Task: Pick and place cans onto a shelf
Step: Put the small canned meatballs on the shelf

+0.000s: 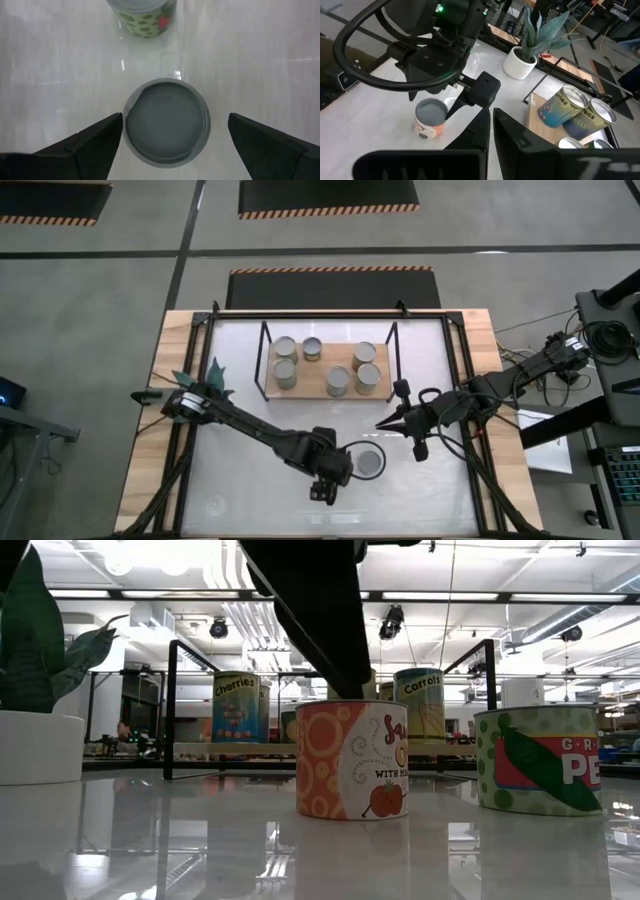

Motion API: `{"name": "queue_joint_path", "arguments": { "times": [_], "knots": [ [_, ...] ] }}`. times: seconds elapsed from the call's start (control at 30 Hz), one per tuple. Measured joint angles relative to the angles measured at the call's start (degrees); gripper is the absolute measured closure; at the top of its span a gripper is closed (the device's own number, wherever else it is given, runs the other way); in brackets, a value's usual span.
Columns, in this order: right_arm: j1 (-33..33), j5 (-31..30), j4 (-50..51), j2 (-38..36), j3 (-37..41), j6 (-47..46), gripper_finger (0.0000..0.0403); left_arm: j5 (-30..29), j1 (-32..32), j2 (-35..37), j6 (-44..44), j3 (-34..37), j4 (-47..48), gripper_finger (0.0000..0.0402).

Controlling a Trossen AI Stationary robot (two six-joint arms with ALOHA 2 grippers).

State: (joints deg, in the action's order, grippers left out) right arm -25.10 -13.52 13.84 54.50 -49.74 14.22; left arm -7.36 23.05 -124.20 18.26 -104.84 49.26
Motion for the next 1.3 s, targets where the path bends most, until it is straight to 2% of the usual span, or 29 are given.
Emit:
{"name": "queue_joint_path", "arguments": {
  "times": [0.4,0.63,1.1,1.3],
  "knots": [
    [0.0,0.0,0.0,0.0,0.0,1.0,0.0390,-0.9,-0.9,-0.8,0.7,0.6,-0.8,0.0058],
    [0.0,0.0,-0.1,0.0,0.0,1.0,0.0390,0.5,-1.5,-1.2,-0.9,0.7,-1.8,0.0060],
    [0.0,0.0,-0.1,0.0,0.0,1.3,0.0390,5.3,-2.1,-1.1,0.4,4.0,-6.3,0.0121],
    [0.0,0.0,0.0,0.0,0.0,1.1,0.0390,5.3,-2.0,-1.0,-4.4,2.4,-3.5,0.0126]
  ]
}}
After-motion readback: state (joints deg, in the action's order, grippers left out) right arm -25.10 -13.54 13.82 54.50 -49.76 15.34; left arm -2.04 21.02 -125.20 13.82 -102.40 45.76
